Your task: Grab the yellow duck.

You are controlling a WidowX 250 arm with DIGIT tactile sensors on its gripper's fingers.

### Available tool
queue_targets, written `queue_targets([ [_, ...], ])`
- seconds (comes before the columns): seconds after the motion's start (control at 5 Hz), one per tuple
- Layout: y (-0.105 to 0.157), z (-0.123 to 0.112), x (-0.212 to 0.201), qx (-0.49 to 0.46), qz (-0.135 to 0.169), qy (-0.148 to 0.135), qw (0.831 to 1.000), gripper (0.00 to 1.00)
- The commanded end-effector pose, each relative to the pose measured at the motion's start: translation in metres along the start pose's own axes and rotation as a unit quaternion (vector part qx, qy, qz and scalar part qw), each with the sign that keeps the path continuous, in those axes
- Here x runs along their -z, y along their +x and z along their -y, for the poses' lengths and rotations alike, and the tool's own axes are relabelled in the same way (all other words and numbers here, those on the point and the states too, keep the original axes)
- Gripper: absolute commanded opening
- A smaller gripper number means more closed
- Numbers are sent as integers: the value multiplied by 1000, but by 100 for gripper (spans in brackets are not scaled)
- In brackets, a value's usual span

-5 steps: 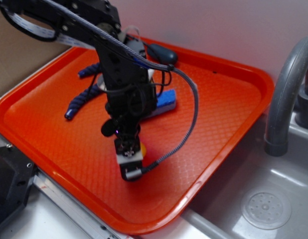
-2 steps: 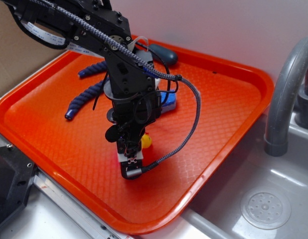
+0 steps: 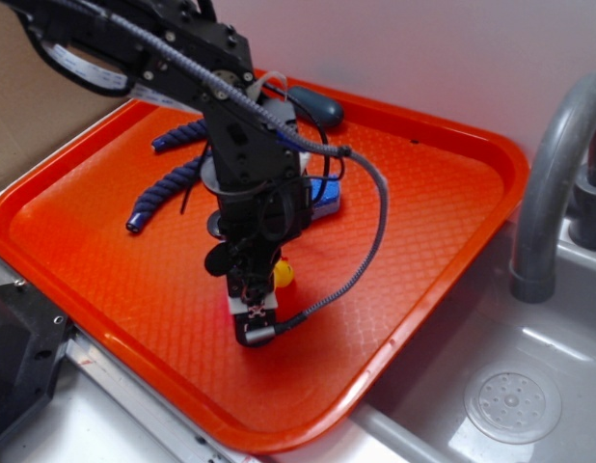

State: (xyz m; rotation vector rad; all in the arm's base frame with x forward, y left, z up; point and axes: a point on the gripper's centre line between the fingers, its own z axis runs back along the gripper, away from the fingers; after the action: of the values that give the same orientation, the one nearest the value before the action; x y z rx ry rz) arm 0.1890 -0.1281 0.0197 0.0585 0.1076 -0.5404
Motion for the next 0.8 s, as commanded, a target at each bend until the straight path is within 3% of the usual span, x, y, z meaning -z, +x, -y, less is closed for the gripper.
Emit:
queue_targets([
  [0.0, -31, -26, -90, -144, 90, 0, 986, 0],
  [0.2, -55, -50, -131, -225, 123, 0, 967, 0],
  [0.6, -96, -63, -174, -317, 166, 15, 934, 0],
])
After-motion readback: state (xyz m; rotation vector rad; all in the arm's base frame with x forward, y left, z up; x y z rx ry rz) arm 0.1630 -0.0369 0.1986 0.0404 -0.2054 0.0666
